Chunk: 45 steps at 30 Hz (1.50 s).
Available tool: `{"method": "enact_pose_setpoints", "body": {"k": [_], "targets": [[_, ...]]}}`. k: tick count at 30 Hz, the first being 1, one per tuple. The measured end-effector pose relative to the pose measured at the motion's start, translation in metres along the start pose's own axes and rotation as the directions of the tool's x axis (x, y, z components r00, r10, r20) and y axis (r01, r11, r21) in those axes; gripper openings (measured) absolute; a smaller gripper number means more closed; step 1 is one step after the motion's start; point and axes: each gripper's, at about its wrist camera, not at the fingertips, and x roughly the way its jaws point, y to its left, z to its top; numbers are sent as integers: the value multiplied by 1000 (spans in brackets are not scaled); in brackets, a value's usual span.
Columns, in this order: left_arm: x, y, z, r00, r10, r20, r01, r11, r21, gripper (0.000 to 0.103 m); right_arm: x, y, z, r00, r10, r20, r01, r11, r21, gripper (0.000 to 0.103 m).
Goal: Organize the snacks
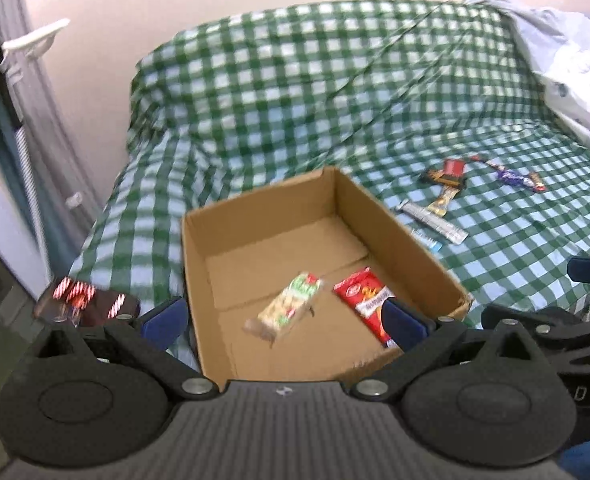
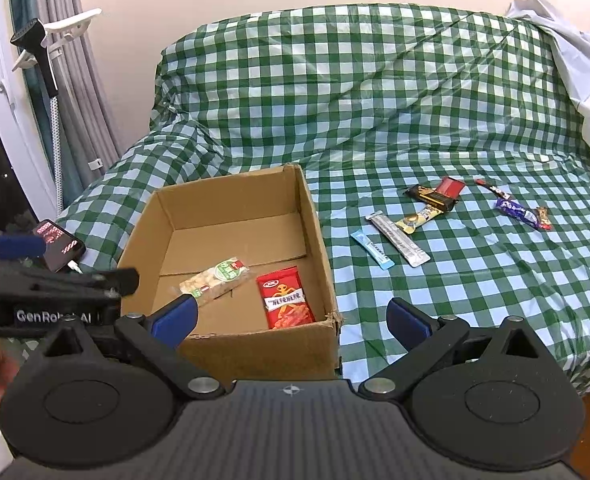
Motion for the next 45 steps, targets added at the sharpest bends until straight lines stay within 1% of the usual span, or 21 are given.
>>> {"method": "enact_pose_setpoints", "body": {"k": [2, 4, 7, 9, 10, 13, 16, 18, 20, 23, 26, 29, 30, 32, 33, 36, 39, 42, 45], "targets": [[5, 3, 1, 999, 8, 35, -9, 1000, 26, 103, 2, 1, 1, 1000, -19, -7, 19, 1000, -6, 100], [15, 7, 2, 996, 38, 77, -44, 995, 84, 103, 5, 2, 3, 999, -39, -20, 39, 999, -14, 100], [38, 17, -1, 985, 109, 137, -133, 974, 183, 103, 8, 7, 3, 997, -65, -42, 63, 997, -42, 100], [57, 27, -5, 974, 153, 165, -188, 957, 221, 103, 11, 16, 4, 995, -79, -54, 75, 994, -76, 100], [65, 31, -8, 967, 172, 186, -213, 949, 231, 103, 12, 19, 4, 995, -85, -59, 79, 992, -93, 100], [90, 48, -13, 950, 228, 212, -279, 925, 258, 103, 18, 33, 2, 992, -104, -76, 92, 985, -147, 100], [113, 67, -14, 942, 262, 212, -312, 915, 254, 103, 25, 48, 2, 988, -121, -94, 100, 975, -201, 100], [125, 82, -14, 940, 271, 208, -317, 917, 240, 103, 30, 58, 1, 986, -129, -102, 102, 966, -239, 100], [136, 96, -12, 945, 270, 186, -308, 925, 224, 103, 34, 66, 0, 985, -137, -109, 103, 956, -275, 100], [149, 111, -13, 947, 273, 167, -305, 930, 205, 103, 39, 77, 0, 982, -147, -116, 104, 943, -316, 100], [158, 117, -20, 944, 294, 147, -320, 924, 208, 103, 44, 85, 1, 981, -151, -125, 100, 934, -342, 100], [166, 120, -27, 947, 300, 110, -318, 924, 214, 103, 49, 91, 2, 980, -144, -134, 88, 929, -359, 101], [169, 119, -30, 945, 309, 106, -325, 918, 227, 103, 50, 93, 1, 980, -143, -136, 84, 927, -366, 101], [168, 116, -32, 937, 324, 130, -348, 902, 255, 103, 52, 97, 2, 980, -144, -138, 82, 922, -378, 102], [164, 115, -31, 936, 322, 141, -348, 905, 243, 103, 52, 97, 3, 980, -145, -137, 84, 922, -378, 102], [144, 115, -21, 940, 290, 179, -320, 931, 177, 103, 54, 95, 4, 980, -146, -137, 87, 926, -367, 102], [116, 108, -7, 948, 224, 228, -251, 963, 97, 103, 56, 92, 3, 977, -153, -150, 91, 930, -355, 102], [102, 94, 2, 949, 183, 256, -212, 973, 91, 103, 57, 90, 3, 975, -157, -156, 95, 935, -342, 102], [101, 85, 7, 949, 167, 268, -203, 973, 112, 103, 56, 88, 3, 976, -158, -152, 100, 937, -336, 102]]}}
